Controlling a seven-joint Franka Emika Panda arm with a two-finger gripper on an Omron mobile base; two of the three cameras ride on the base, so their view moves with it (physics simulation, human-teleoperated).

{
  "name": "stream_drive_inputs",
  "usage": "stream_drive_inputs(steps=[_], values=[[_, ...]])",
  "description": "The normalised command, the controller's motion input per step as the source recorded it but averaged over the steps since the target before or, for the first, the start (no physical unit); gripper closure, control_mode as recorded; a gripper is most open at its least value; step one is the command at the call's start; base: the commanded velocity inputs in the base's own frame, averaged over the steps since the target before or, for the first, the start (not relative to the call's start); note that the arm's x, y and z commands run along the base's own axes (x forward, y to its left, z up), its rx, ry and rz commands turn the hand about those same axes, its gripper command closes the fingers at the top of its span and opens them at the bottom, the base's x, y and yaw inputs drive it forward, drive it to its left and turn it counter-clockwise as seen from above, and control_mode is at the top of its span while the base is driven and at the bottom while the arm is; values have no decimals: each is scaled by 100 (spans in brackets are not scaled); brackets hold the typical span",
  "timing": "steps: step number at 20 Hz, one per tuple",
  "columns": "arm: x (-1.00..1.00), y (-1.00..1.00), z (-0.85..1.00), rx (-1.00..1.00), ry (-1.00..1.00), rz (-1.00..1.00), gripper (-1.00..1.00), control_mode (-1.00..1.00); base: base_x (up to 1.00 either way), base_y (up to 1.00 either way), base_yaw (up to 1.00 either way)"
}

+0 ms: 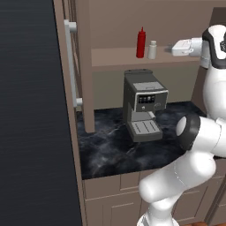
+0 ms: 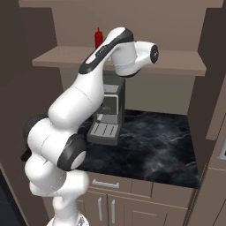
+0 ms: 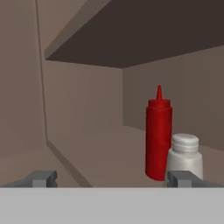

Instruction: Move the ketchup and shaker from the cabinet to the dining counter.

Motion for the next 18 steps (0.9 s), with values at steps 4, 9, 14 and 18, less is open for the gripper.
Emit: stream_drive_inputs(steps=[4,9,14,18], values=[[30,0,-1,0,0,-1,-100,-100,0,0,0],[38,0,0,0,0,-1,-100,-100,0,0,0],[35,0,0,0,0,-1,-100,-100,0,0,0],[29,0,0,0,0,-2,-100,-100,0,0,0]])
